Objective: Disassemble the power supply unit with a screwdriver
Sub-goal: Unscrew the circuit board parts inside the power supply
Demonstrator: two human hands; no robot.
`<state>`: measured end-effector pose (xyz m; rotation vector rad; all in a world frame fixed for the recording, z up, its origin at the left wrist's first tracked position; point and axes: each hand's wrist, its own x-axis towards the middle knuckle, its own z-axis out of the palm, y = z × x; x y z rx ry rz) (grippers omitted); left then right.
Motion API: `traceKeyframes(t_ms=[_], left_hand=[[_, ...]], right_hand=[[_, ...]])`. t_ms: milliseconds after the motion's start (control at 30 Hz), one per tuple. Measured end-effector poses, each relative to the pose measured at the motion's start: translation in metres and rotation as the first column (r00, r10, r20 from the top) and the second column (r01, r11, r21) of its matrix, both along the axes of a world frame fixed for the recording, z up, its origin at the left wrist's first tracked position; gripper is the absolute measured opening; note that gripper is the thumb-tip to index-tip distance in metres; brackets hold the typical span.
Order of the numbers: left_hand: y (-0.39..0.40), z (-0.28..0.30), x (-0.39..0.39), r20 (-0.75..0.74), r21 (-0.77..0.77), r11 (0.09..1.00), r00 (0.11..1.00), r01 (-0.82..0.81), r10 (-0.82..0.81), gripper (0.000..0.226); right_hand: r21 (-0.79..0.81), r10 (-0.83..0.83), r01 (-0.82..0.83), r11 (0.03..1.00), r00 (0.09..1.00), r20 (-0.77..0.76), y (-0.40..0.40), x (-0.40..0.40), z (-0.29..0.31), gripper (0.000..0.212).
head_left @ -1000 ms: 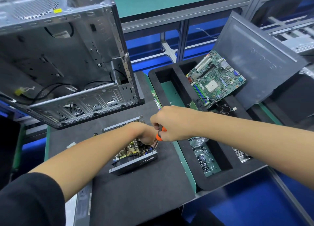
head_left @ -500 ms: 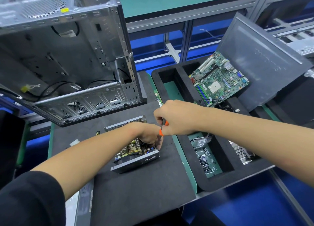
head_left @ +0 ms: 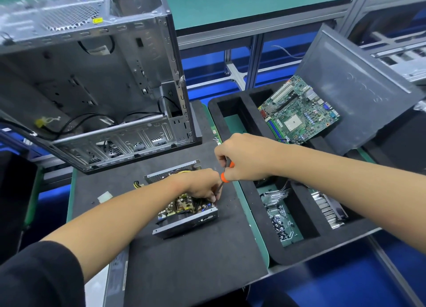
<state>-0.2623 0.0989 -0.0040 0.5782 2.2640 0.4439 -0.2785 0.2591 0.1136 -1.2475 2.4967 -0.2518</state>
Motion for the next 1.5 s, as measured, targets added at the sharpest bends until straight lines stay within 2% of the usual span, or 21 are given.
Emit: traceKeyframes(t_ms=[200,233,300,367,433,533,600,667,767,833,933,1033,1100,1267,1400,1500], left_hand=[[-0.015,0.028,-0.01,-0.153,0.189,0.957,0.956,-0.222,0.252,0.003],[-0.019,0.035,-0.012,-0.155,0.232,0.937,0.941,-0.262,0.302,0.004],[-0.028,0.048,-0.014,-0.15,0.316,0.885,0.903,-0.342,0.403,0.02],[-0.042,0.059,-0.015,-0.166,0.346,0.846,0.861,-0.406,0.481,0.015],[-0.063,0.07,-0.017,-0.191,0.356,0.809,0.811,-0.468,0.553,0.003],[-0.106,0.082,-0.015,-0.244,0.336,0.763,0.732,-0.552,0.636,0.006],[-0.135,0.085,-0.006,-0.273,0.31,0.746,0.697,-0.589,0.663,0.006],[-0.163,0.083,0.01,-0.297,0.272,0.73,0.667,-0.627,0.683,0.006],[-0.201,0.074,0.039,-0.31,0.202,0.678,0.61,-0.707,0.729,0.008],[-0.224,0.065,0.06,-0.325,0.182,0.609,0.537,-0.772,0.779,0.01],[-0.25,0.049,0.089,-0.293,0.215,0.446,0.379,-0.869,0.878,0.02],[-0.266,0.029,0.115,-0.339,0.185,0.375,0.3,-0.908,0.892,0.022],[-0.271,0.015,0.128,-0.363,0.171,0.38,0.3,-0.909,0.882,0.019],[-0.269,-0.009,0.142,-0.409,0.04,0.508,0.45,-0.86,0.794,0.019],[-0.271,-0.016,0.144,-0.425,0.038,0.47,0.411,-0.882,0.806,0.028],[-0.271,-0.019,0.144,-0.411,0.031,0.469,0.417,-0.883,0.811,0.025]], right_hand=[[-0.018,-0.078,0.077,0.997,0.994,-0.072,-0.013,-0.03,0.044,0.011],[-0.015,-0.078,0.077,0.997,0.994,-0.081,-0.017,-0.037,0.053,0.013],[0.006,-0.076,0.077,0.997,0.993,-0.086,-0.024,-0.049,0.071,0.02],[0.045,-0.072,0.075,0.996,0.995,-0.069,-0.031,-0.06,0.088,0.029],[0.114,-0.056,0.06,0.992,0.998,-0.033,-0.043,-0.066,0.096,0.032],[0.217,-0.04,0.026,0.976,0.997,0.062,-0.071,-0.064,0.086,0.025],[0.278,-0.037,0.004,0.961,0.993,0.116,-0.096,-0.056,0.069,0.03],[0.32,0.008,-0.048,0.946,0.992,0.127,-0.122,-0.045,0.05,0.034],[0.33,0.084,-0.12,0.936,0.989,0.121,-0.159,-0.031,0.024,0.029],[0.31,0.135,-0.158,0.937,0.986,0.096,-0.18,-0.026,0.013,0.03],[0.286,0.201,-0.209,0.935,0.978,0.058,-0.207,-0.024,0.004,0.031],[0.279,0.221,-0.232,0.932,0.973,0.069,-0.227,-0.023,0.001,0.036],[0.29,0.235,-0.246,0.925,0.969,0.073,-0.237,-0.02,-0.002,0.039],[0.318,0.243,-0.258,0.912,0.966,0.089,-0.249,-0.012,-0.01,0.026],[0.324,0.24,-0.253,0.912,0.968,0.079,-0.248,-0.012,-0.014,0.026],[0.325,0.235,-0.25,0.912,0.968,0.088,-0.244,-0.015,-0.016,0.027]])
